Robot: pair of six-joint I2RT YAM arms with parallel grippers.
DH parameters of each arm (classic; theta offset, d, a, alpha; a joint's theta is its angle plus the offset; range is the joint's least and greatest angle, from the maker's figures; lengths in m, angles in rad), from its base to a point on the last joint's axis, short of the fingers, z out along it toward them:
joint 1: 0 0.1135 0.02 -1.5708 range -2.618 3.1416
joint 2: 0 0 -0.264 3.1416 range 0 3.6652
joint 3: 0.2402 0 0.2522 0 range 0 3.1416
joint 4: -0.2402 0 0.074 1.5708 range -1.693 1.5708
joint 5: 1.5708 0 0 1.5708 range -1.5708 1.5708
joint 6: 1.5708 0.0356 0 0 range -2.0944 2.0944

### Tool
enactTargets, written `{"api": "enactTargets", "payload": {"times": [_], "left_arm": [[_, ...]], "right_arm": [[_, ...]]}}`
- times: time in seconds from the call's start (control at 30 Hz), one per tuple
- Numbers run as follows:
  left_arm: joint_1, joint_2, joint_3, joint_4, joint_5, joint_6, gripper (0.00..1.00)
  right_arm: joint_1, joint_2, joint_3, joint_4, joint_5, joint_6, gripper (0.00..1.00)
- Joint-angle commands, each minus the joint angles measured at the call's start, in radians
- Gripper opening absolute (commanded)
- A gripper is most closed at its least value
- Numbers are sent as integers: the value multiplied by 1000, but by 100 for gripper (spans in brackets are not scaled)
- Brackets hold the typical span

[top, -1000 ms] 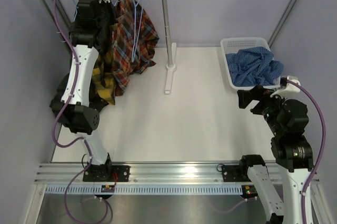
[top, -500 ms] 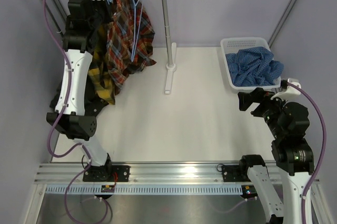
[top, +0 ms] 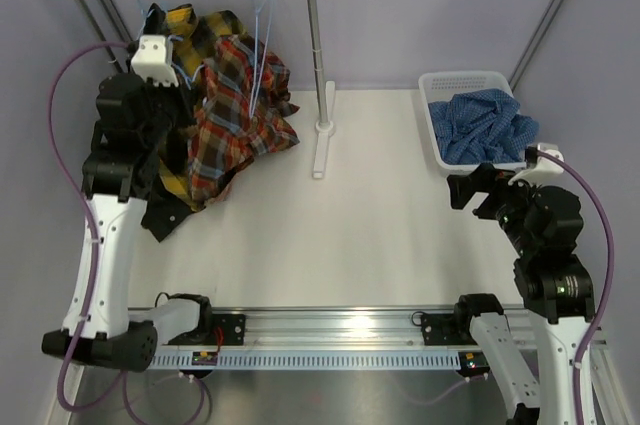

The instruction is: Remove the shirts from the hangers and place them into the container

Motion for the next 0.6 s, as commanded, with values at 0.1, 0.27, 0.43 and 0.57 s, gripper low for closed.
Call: {"api": "enactTargets", "payload": {"times": [0.1,0.27,0.43,0.57], "left_arm": [[2,-290,-252,-99,47,-14,0],[-16,-403,-381,-177,167,76,0],[-65,-424,-390,-278,286,167,0],[-112,-420,-373,-339,322,195,0]], "right_arm": [[56,102,64,67,-71,-2,100],[111,227,147,92,-125,-13,99],[153,309,222,93,-135,-20,99],[162,358,256,98,-172,-17,99]]}}
